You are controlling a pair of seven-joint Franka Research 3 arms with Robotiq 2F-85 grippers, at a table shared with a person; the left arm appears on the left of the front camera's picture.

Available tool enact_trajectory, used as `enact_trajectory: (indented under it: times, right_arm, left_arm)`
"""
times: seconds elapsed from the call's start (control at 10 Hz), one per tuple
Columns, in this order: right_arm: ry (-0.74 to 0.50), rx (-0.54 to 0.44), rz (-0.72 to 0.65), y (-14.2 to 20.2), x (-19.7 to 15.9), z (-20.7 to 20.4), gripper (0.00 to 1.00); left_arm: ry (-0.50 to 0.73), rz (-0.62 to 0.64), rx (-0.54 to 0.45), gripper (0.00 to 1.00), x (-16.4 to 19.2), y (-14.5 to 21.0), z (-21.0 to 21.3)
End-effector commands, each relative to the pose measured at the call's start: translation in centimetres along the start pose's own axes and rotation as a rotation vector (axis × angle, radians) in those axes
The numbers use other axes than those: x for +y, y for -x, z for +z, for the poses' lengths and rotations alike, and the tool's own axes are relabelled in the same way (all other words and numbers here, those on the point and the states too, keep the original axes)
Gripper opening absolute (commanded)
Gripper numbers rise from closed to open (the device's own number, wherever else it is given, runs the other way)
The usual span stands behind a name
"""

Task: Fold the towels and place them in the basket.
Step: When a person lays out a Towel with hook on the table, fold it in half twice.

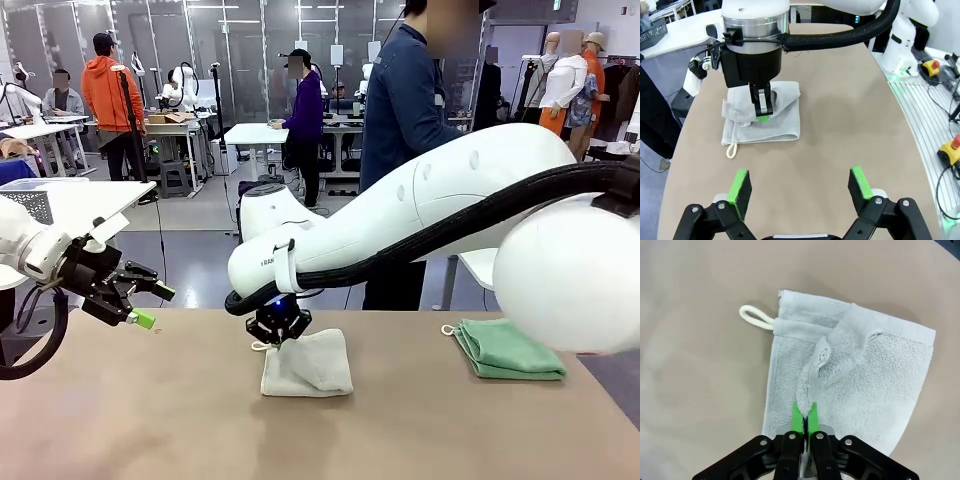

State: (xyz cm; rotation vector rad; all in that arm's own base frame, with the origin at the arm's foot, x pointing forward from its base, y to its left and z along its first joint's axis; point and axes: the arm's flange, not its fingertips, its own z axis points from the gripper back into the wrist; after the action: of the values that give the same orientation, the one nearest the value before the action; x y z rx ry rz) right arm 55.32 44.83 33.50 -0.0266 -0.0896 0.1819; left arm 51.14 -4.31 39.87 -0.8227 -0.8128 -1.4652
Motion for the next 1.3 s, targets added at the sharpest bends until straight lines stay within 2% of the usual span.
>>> enact_trajectory:
  times: [0.0, 0.2, 0.5, 0.7, 0.8, 0.9, 1.0, 1.2]
  right_arm:
    - [-0.018, -0.003, -0.035, -0.2, 0.2, -0.2, 0.16]
    - [-0.043, -0.01, -0.022, 0.4, 0.2, -0.1, 0.36]
    - [-0.119, -0.062, -0.011, 1.6, -1.3, 2.4, 0.64]
    - [-0.178, 0.021, 0.008, 2.8, -6.7, 4.4, 0.84]
    - [-0.207, 0.024, -0.025, 3.4, -10.1, 4.9, 0.95]
    - [-0.248, 0.011, -0.036, 4.2, -13.2, 5.3, 1.0]
    - [-0.295, 0.018, -0.024, 4.9, -15.9, 5.4, 1.0]
    - [-0.383, 0.042, -0.037, 4.9, -18.7, 5.1, 1.0]
  left_arm:
    - [-0.002, -0.006, 0.009, 0.98, -0.1, -0.1, 0.2]
    - [-0.002, -0.006, 0.009, 0.98, -0.1, -0.1, 0.2]
    - [-0.002, -0.006, 0.009, 0.98, -0.1, -0.1, 0.2]
    - [-0.002, -0.006, 0.009, 0.98, -0.1, -0.1, 0.2]
    - [-0.002, -0.006, 0.009, 0.98, -0.1, -0.1, 0.2]
    - [-0.002, -0.006, 0.009, 0.98, -0.1, -0.1, 0.2]
    - [-0.002, -0.006, 0.009, 0.98, -0.1, -0.1, 0.2]
    - [-0.002, -0.006, 0.009, 0.98, -0.1, -0.1, 0.2]
